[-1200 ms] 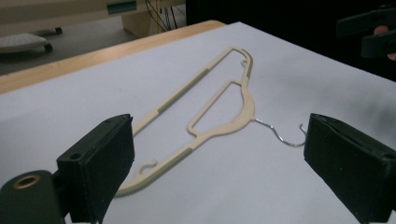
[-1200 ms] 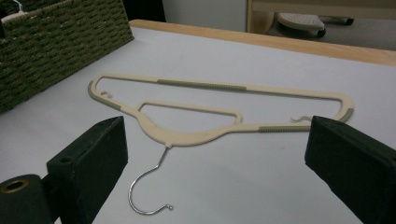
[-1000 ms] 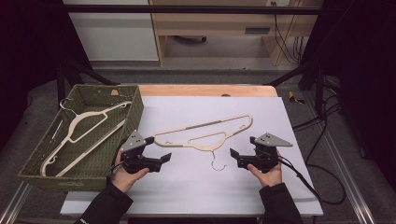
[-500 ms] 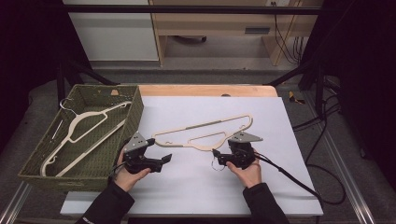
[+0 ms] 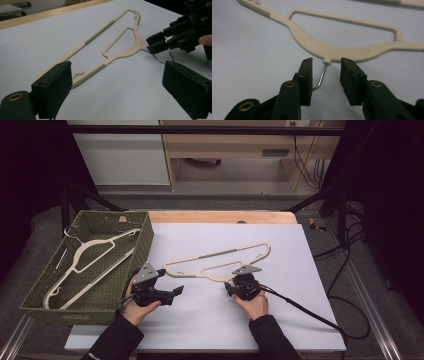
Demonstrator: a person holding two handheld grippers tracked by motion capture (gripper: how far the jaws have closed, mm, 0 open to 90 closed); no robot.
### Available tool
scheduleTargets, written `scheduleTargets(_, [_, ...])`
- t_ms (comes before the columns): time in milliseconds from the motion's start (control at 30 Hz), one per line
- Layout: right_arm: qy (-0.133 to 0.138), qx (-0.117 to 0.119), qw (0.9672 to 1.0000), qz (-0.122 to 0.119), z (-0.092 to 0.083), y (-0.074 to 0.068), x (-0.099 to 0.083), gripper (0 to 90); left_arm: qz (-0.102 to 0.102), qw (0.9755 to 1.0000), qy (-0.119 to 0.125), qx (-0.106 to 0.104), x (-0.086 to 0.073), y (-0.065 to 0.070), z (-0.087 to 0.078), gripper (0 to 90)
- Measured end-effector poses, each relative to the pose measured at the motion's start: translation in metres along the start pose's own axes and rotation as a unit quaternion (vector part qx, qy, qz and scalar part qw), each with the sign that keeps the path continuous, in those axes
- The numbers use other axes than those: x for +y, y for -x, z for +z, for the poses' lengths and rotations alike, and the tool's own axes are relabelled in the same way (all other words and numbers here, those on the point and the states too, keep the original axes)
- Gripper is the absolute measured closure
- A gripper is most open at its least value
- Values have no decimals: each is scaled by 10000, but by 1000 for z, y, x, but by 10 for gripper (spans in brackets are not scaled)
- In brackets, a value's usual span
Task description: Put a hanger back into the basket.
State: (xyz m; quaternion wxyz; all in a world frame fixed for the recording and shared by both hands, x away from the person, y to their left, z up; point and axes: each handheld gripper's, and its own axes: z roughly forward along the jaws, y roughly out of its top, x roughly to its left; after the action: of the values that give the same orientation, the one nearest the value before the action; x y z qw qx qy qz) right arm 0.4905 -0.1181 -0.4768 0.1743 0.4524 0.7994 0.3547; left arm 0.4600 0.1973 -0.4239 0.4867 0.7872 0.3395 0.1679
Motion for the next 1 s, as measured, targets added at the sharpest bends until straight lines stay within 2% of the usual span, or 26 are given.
scheduleTargets(167, [-15, -126, 9999, -11, 3, -1, -2, 754, -12, 10000, -3, 18, 0, 0, 0, 91])
scheduleTargets(233, [-69, -135, 9997, 166, 2, -3, -1, 774, -10, 10000, -10, 16, 0, 0, 0, 92])
scheduleTargets(367, [-184, -333, 9993, 52, 3, -9, 1, 827, 0, 10000, -21, 14, 0, 0, 1, 92])
scheduleTargets(433, [-230, -389, 9990, 74, 4, -13, 2, 870, -6, 10000, -5, 15, 0, 0, 1, 93])
scheduleTargets(600, [-250, -413, 9982, 355, 4, -14, 3, 881, -16, 10000, -35, 16, 0, 1, 2, 94])
scheduleTargets(667, [-242, -394, 9982, 374, 4, -14, 3, 883, 6, 10000, -60, 13, 0, 2, 3, 95])
scheduleTargets(800, [-293, -370, 9973, 564, 4, -12, 4, 888, 64, 9999, -85, 18, 0, 3, 6, 99])
scheduleTargets(900, [-300, -318, 9971, 630, 3, -11, 6, 890, 100, 9999, -95, 38, 1, 2, 9, 107])
scheduleTargets(1000, [-191, -337, 9973, 624, 0, -10, 7, 890, 142, 9998, -162, 45, 3, 2, 14, 115])
